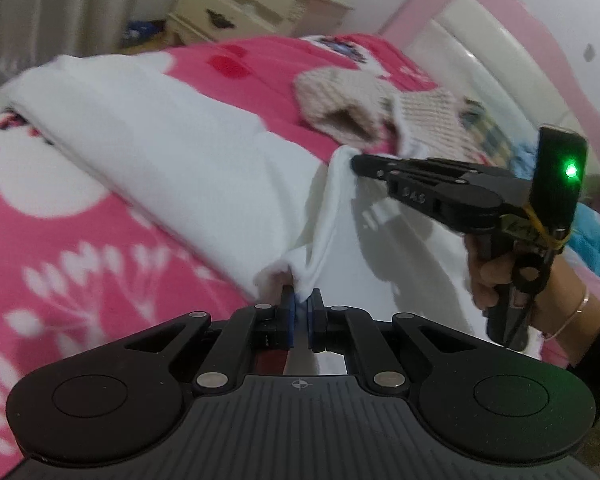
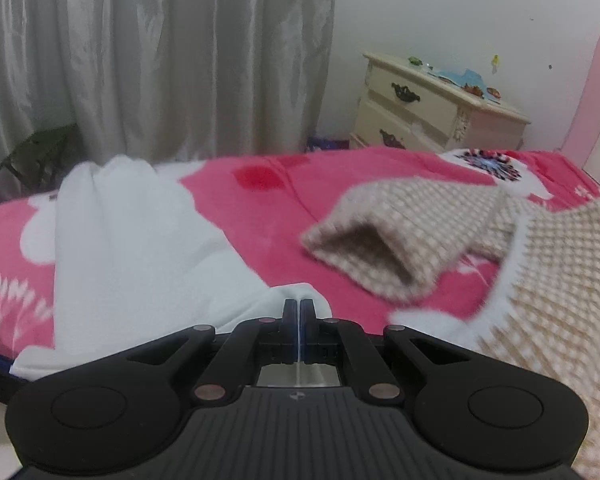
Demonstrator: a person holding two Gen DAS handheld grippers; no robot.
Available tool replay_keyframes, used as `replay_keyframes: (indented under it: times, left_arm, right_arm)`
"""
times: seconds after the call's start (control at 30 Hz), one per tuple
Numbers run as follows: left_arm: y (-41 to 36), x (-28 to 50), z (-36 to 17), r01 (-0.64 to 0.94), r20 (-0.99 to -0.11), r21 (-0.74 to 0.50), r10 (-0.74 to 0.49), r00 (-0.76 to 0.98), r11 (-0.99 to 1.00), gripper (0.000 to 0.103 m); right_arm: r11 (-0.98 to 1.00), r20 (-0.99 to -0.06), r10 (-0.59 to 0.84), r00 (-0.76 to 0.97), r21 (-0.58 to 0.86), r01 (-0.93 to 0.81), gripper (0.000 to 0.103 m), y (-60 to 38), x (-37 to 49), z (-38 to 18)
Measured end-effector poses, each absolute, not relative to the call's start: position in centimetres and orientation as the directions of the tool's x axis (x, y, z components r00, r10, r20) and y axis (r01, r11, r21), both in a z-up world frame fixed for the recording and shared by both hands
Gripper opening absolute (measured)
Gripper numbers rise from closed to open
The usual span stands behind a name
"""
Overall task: Fold clothes
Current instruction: 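Grasp the hoodie side with the left tool and fold it inward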
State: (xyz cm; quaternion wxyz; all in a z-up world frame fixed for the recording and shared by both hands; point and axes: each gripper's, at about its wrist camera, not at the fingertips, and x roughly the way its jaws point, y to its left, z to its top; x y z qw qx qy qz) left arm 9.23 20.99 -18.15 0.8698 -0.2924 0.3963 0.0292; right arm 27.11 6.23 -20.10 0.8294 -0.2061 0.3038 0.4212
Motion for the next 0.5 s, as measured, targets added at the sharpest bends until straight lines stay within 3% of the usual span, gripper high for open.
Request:
replay_keyframes:
  times: [0.23,0.3,0.37,0.43,0.5]
  left_arm:
    - [20.8,9.9,-19.6,-0.274,-0.769,-0.362,-0.119,0.628,0.891,0.008]
    - [20.3,9.8,-19.5,-0.26,-0.774,-0.34,-0.112,0.623,0.904,0.013]
    - [20.4,9.5,-19.1,-0.262,-0.775,-0.345,-0.116,0.621,0.901,0.024]
    - [20.9,9.2,-18.6,-0.289,-0.781,-0.361,-0.117,0.614,0.887,0.035]
    - [21.5,8.6,-17.8,-0.314,-0.78,-0.379,-0.118,0.614,0.87,0.037]
  right_arm:
    - [0.585,-0.696,0.535,0.479,-0.104,-0.804,0.003,7.6,26.7,-22.2]
    - [0.614,-0.691,0.531,0.491,-0.085,-0.784,0.021,6.0,26.6,-20.5]
    - [0.651,-0.668,0.538,0.514,-0.057,-0.757,0.032,2.9,26.3,-17.9]
    - [0.7,-0.642,0.55,0.534,0.006,-0.714,0.036,-1.4,26.0,-14.9]
    - [0.755,-0.619,0.549,0.561,0.08,-0.651,0.041,-6.9,25.1,-11.7]
